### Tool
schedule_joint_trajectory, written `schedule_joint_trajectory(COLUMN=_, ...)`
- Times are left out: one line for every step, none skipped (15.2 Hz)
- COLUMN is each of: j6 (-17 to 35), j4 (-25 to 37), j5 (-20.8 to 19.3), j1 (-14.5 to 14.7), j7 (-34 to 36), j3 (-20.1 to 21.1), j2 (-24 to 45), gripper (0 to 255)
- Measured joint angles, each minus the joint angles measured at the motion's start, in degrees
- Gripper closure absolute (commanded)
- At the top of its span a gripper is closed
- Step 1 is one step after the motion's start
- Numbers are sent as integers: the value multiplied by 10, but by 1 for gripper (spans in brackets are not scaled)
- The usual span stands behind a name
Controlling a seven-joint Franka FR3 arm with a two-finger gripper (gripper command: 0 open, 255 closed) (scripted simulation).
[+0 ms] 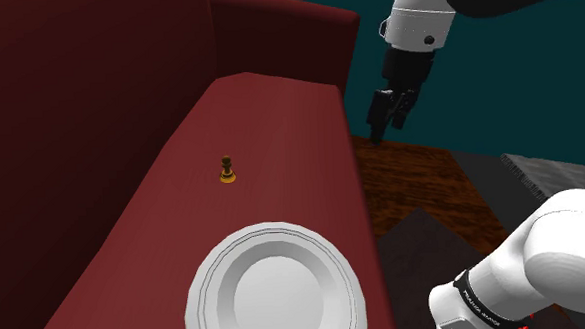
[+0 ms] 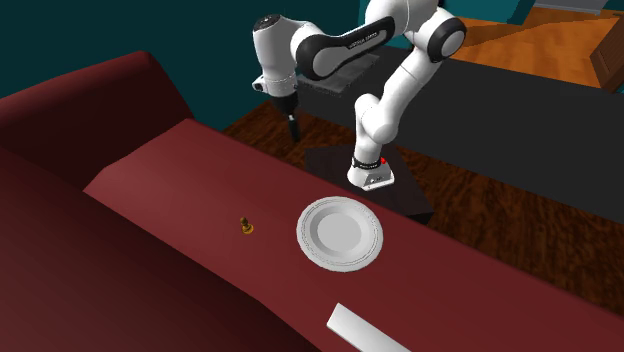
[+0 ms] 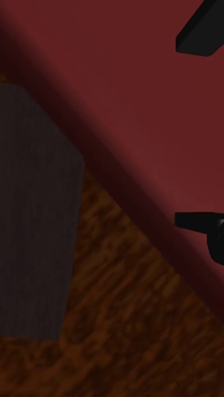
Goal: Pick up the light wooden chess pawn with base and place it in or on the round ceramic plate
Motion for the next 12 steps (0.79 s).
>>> schedule_joint_trajectory(j6=12, j4=11, j5=5, j1=3, j7=13, j3=12, j2=19, gripper=0)
schedule_joint_trajectory(j6=22, j4=24, j5=8, j1=5, j7=26, j3=23, j2=40, gripper=0)
schedule_joint_trajectory(j6=28, j4=39, j5=11, j1=7, j7=39, j3=34, j2=57, gripper=0)
schedule_joint_trajectory(j6=38, j4=45, j5=12, j1=9, j7=49, j3=43, j2=71, gripper=0)
schedule_joint_trajectory(j6=47, j4=53, j5=13, j1=10, j7=59, j3=51, j2=85, gripper=0)
schedule_joint_trajectory(j6=58, j4=67, j5=12, j1=11, j7=71, j3=61, j2=106, gripper=0)
schedule_joint_trajectory(j6=66, j4=82, j5=11, j1=12, j7=83, j3=70, j2=127, gripper=0)
schedule_joint_trajectory(j6=73, j4=94, j5=10, j1=14, j7=95, j3=79, j2=144, gripper=0)
schedule_joint_trajectory(j6=84, j4=104, j5=7, j1=15, j7=107, j3=88, j2=162, gripper=0)
schedule_joint_trajectory(j6=89, j4=121, j5=3, j1=17, j7=120, j3=97, j2=182, gripper=0)
schedule_joint_trajectory(j6=90, j4=140, j5=-1, j1=19, j7=134, j3=106, j2=200, gripper=0)
schedule_joint_trajectory(j6=97, j4=157, j5=-8, j1=21, j7=148, j3=115, j2=222, gripper=0)
